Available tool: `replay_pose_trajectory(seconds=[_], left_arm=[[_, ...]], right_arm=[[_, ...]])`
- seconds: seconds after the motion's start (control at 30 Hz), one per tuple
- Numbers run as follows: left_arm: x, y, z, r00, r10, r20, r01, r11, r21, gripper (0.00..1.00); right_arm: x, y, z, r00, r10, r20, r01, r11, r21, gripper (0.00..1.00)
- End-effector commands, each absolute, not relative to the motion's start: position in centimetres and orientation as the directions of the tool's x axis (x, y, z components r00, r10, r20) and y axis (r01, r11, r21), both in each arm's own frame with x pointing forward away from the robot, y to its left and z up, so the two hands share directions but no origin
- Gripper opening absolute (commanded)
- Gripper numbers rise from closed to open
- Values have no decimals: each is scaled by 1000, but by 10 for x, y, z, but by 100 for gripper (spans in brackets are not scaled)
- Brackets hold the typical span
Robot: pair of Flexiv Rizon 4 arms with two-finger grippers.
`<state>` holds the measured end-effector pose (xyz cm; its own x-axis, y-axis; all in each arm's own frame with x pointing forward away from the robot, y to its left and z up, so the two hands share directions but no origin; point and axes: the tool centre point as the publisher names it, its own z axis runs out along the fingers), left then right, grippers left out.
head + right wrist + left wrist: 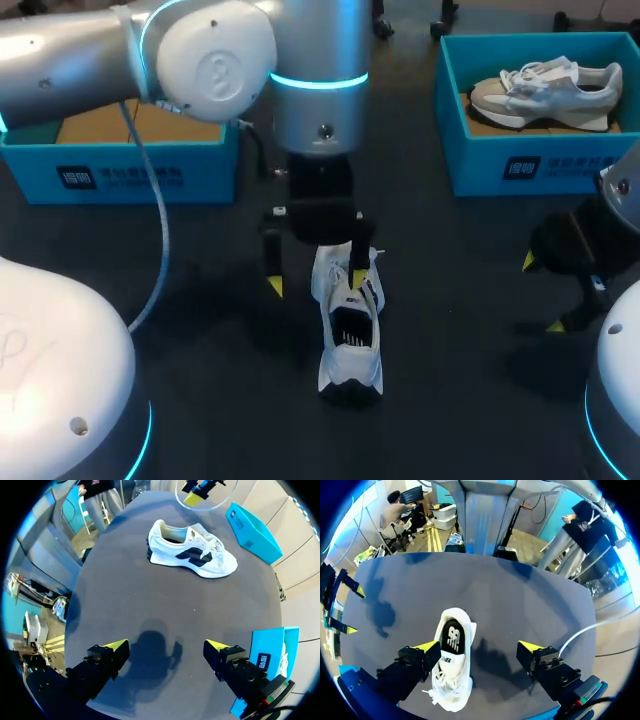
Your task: Take the shoe out of the shoebox, open the shoe tongue, remove and reinsert the insole, then place the shoe into the shoebox
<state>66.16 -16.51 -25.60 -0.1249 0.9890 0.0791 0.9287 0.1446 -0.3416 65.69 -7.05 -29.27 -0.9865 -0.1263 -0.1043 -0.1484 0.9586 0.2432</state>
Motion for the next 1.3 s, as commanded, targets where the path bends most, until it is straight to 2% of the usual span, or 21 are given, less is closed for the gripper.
replay_pose_trajectory(seconds=[0.03,0.07,0.13,0.17,0.2,0.23,0.5,0.6,0.7,1.03,1.3], left_arm=[[655,-173,-261,-181,978,100,921,204,-332,100],[649,-172,-261,-222,970,103,911,244,-333,100],[641,-176,-258,-434,885,168,812,465,-352,100],[634,-181,-254,-609,774,172,697,626,-350,100],[622,-178,-252,-751,654,91,610,739,-286,100],[609,-172,-246,-767,640,48,610,750,-255,100],[609,-172,-246,-767,640,48,610,750,-255,100],[618,-182,-253,-911,405,82,371,888,-271,100],[611,-183,-261,-956,286,67,260,931,-256,100],[587,-202,-286,-1000,14,-6,15,987,-158,100],[586,-200,-300,-999,-49,-2,-49,992,-118,100]], right_arm=[[656,-71,-293,-986,-126,-107,-149,959,242,100],[656,-71,-293,-986,-126,-107,-149,959,242,100],[656,-71,-293,-986,-126,-107,-149,959,242,100],[656,-71,-293,-986,-126,-107,-149,959,242,100],[656,-71,-293,-986,-126,-107,-149,959,242,100],[656,-71,-293,-986,-126,-107,-149,959,242,100],[656,-71,-293,-986,-126,-107,-149,959,242,100],[656,-71,-293,-986,-126,-107,-149,959,242,100],[656,-71,-293,-986,-126,-107,-149,959,242,100],[656,-71,-293,-986,-126,-107,-149,959,242,100],[656,-71,-293,-986,-126,-107,-149,959,242,100]])
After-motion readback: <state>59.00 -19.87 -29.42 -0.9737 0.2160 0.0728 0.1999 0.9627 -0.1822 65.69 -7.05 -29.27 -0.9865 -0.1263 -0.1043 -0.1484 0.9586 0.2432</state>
